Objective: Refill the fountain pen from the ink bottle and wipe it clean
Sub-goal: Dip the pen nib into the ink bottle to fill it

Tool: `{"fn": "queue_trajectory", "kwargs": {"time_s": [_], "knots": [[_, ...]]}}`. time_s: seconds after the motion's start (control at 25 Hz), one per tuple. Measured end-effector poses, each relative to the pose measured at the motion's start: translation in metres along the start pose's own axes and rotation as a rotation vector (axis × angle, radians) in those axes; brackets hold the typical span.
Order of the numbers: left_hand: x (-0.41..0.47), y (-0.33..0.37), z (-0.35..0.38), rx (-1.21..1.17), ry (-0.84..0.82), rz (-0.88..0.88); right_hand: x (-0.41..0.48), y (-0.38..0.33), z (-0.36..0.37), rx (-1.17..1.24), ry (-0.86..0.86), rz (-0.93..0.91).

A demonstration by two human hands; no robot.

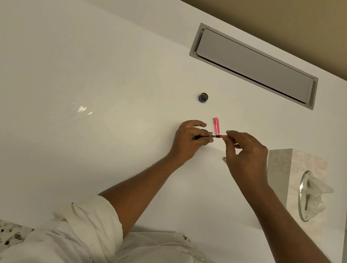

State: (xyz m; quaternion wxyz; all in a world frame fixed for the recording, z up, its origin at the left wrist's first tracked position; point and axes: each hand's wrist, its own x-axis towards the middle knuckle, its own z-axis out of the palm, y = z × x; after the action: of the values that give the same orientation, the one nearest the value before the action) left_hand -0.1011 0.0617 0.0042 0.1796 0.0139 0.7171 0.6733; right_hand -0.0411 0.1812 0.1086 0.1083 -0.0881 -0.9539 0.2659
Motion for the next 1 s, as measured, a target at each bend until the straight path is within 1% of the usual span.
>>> {"fn": "queue_trajectory", "kwargs": {"time_s": [0.32, 0.48, 0.68, 0.84, 1.0], "knots": [[0.0008, 0.0005, -0.0011, -0.024, 0.005, 0.013, 0.0018, -0.0015, 0.001, -0.051, -0.008, -0.012], [0.0012, -0.0001, -0.0015, 0.002, 0.005, 0.028, 0.0024, -0.0006, 0.0014, -0.058, -0.003, -0.004], [0.0014, 0.0001, -0.0012, 0.039, 0.01, 0.04, 0.0004, -0.0003, 0.0012, 0.009, 0.019, -0.005], [0.0014, 0.0, -0.0014, 0.095, 0.007, 0.045, 0.0011, 0.0016, 0.002, -0.019, 0.002, -0.021], [0.0012, 0.0003, -0.0018, 0.099, -0.017, 0.027, 0.0006, 0.0013, 0.0025, -0.036, -0.01, -0.004]]}}
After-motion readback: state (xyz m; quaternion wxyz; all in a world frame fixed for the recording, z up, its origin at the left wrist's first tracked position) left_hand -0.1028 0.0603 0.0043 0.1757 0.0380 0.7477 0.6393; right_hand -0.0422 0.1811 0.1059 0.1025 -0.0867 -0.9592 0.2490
